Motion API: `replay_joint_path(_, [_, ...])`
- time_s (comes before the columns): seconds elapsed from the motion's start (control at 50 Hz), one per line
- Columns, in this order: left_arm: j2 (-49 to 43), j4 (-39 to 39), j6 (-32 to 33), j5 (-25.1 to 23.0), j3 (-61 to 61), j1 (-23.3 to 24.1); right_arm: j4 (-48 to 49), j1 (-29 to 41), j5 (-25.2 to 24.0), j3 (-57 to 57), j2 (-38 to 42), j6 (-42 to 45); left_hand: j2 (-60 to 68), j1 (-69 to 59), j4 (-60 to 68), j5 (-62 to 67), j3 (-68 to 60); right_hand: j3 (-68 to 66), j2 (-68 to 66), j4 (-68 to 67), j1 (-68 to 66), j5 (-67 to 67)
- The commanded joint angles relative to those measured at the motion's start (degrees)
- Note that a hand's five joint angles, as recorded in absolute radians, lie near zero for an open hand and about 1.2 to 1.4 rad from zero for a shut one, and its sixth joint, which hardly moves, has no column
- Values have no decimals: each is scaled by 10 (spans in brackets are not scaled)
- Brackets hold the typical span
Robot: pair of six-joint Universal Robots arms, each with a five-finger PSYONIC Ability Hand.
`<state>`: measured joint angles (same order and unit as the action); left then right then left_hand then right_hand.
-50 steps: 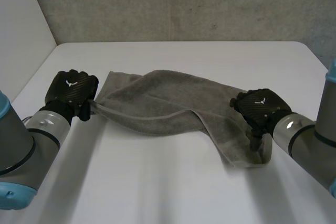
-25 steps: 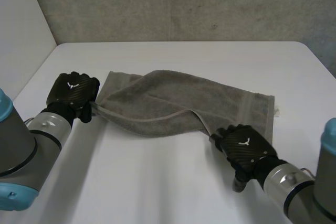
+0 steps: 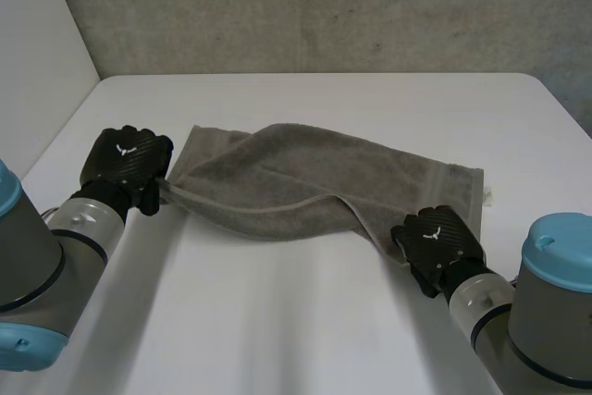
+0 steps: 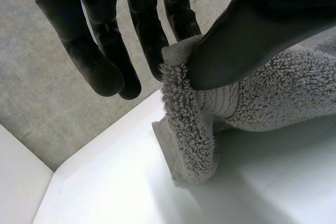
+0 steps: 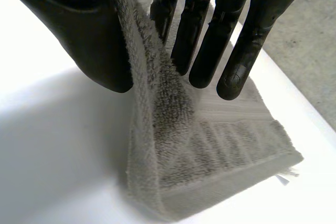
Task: Fold the towel.
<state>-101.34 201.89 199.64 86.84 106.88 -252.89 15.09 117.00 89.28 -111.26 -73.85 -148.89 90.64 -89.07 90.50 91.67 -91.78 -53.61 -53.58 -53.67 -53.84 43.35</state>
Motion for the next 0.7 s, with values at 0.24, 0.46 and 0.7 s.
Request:
replay_joint_path(0.24, [0,1,0,-1,3,-1,5,-12,2,2,-14,6,-106,91,-105,-217,118,-264,-264,-263,-262,267])
replay_joint_path(0.46, [82,-6,0,1,-20,-28,-9,-78,-22,90,-222,-21,-106,91,-105,-217,118,-264,-264,-263,-262,267])
replay_joint_path(0.7, [204,-46,-47,0,-68,-60,-224,-267,-168,306,-277,-154,-106,91,-105,-217,118,-264,-264,-263,-262,267])
